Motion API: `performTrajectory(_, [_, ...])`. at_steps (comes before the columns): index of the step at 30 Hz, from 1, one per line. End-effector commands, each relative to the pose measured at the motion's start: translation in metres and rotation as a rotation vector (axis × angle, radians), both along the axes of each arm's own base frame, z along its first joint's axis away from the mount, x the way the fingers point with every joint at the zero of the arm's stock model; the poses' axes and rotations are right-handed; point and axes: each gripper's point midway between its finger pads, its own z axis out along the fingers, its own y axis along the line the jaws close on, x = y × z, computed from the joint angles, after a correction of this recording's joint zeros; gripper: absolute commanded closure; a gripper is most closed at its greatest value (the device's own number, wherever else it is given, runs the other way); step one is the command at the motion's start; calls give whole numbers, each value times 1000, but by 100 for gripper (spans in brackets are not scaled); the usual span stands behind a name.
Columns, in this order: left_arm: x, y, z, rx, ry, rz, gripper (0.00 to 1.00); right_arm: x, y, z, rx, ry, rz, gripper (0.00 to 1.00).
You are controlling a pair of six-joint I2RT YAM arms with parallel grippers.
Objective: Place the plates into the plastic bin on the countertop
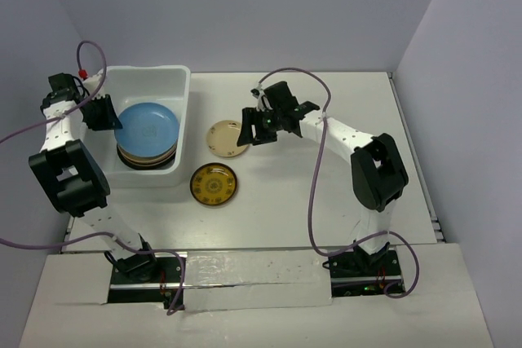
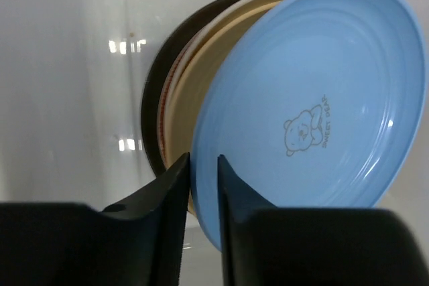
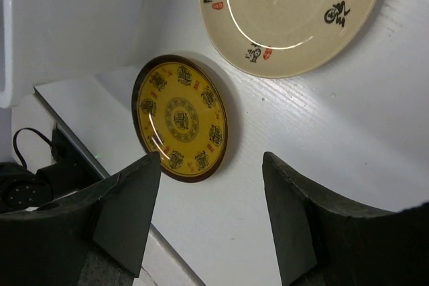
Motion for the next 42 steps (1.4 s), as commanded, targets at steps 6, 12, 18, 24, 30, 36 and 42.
performTrajectory(6, [12, 13, 23, 46, -64, 54, 11, -3, 8, -29, 13, 29, 12, 42])
performTrajectory(12, [16, -8, 83, -12, -206, 19, 5, -20, 31, -66, -52, 50, 63, 51])
performTrajectory(18, [11, -33, 127, -54, -288, -33, 5, -37, 50, -92, -96, 64, 129, 54])
performTrajectory(24, [6, -44, 151, -65, -326, -53, 5, -44, 61, -114, -111, 114, 165, 70])
performTrajectory(30, [4, -50, 156, -71, -338, -86, 3, -53, 62, -113, -83, 155, 201, 100])
performTrajectory(36, [-4, -75, 164, -78, -362, -213, 1, -62, 33, -71, 31, 141, 207, 100])
performTrajectory(42, [-28, -154, 169, -78, -398, -472, 1, -62, 10, 10, 127, -71, 242, 100])
